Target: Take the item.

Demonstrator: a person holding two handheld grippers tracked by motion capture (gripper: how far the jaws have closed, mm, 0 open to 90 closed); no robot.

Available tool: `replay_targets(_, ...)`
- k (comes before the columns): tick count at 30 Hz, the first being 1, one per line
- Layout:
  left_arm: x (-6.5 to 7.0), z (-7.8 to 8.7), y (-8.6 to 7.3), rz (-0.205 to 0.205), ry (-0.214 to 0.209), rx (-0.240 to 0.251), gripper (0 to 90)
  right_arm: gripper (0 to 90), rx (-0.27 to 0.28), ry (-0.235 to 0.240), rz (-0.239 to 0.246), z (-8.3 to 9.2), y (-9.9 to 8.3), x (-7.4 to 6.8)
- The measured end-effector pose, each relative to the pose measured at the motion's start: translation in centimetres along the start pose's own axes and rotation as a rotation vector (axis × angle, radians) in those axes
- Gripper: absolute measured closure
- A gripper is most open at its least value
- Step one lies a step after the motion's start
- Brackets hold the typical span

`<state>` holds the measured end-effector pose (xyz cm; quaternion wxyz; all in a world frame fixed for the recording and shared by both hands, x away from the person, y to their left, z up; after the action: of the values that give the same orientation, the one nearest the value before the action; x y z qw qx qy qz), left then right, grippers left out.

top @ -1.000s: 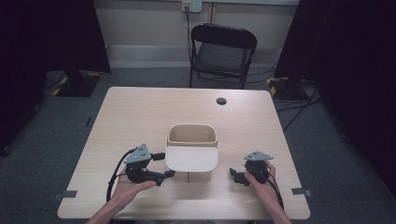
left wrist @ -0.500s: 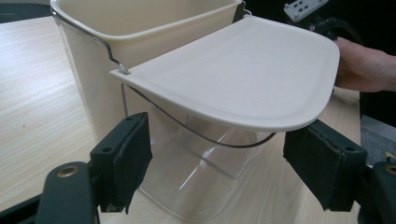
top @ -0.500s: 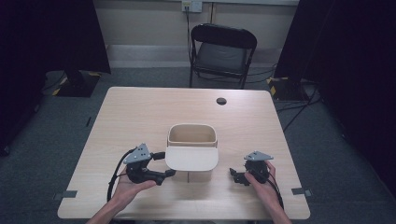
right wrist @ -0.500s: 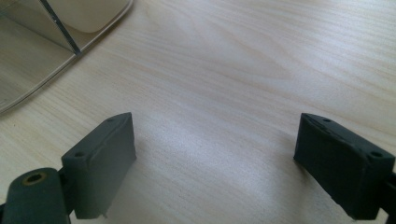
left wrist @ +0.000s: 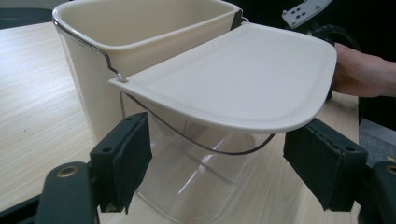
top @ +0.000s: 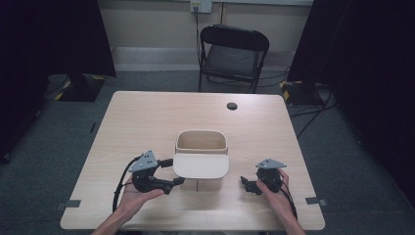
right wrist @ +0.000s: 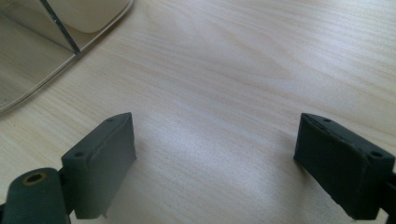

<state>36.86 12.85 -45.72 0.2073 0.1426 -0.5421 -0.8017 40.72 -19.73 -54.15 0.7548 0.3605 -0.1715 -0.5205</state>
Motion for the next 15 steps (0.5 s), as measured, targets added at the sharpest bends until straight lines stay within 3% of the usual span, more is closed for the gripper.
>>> replay_targets(15,-0.11,0.06,0.72,-0.011,-0.002,0.005,22.0,11.6,-0.001,0.000,0.000,0.00,0.00,0.00)
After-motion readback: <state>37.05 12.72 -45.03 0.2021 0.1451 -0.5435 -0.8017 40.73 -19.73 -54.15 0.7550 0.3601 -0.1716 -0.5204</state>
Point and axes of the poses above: each handheld gripper's, and its own axes: z roughly backward along the jaws, y roughly out of its top, x roughly to its right, the point moved 6 cm from there along -z, roughly forward along the jaws, and after that the axes turned 10 degrees about -z, right-handed, at the moved point
